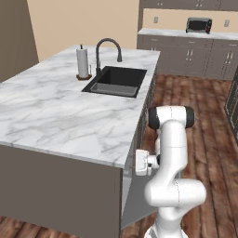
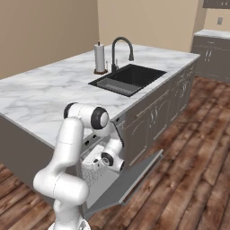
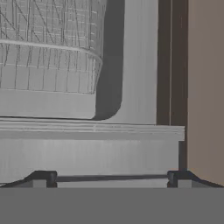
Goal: Open the dishwasher door and pull out the top rack.
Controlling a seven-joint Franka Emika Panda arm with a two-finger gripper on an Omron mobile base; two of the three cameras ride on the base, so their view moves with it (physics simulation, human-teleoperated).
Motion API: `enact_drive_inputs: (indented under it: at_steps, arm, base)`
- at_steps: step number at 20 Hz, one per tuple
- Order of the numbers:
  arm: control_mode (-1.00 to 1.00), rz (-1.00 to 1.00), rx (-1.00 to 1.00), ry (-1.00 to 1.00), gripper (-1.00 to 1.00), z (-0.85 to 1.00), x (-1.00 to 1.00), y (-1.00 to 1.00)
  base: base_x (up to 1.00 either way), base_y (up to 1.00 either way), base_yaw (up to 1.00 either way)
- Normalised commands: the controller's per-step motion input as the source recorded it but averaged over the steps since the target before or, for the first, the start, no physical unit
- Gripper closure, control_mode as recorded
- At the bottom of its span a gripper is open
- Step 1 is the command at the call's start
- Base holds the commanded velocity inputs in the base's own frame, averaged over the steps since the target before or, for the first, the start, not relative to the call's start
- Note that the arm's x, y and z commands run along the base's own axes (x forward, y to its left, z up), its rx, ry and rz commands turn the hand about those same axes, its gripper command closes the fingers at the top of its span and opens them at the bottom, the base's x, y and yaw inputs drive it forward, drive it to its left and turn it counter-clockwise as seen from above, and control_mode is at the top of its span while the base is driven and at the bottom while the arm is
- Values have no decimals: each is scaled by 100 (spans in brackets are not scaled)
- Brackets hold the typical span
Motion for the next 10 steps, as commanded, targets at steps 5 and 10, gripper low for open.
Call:
enact_drive_inputs:
  at_steps: [5, 10]
  arm:
    - [-100, 0, 0, 0, -100, -18, 63, 32]
    - [-100, 0, 0, 0, -100, -41, 24, 21]
  base:
    - [0, 0, 0]
    - [0, 0, 0]
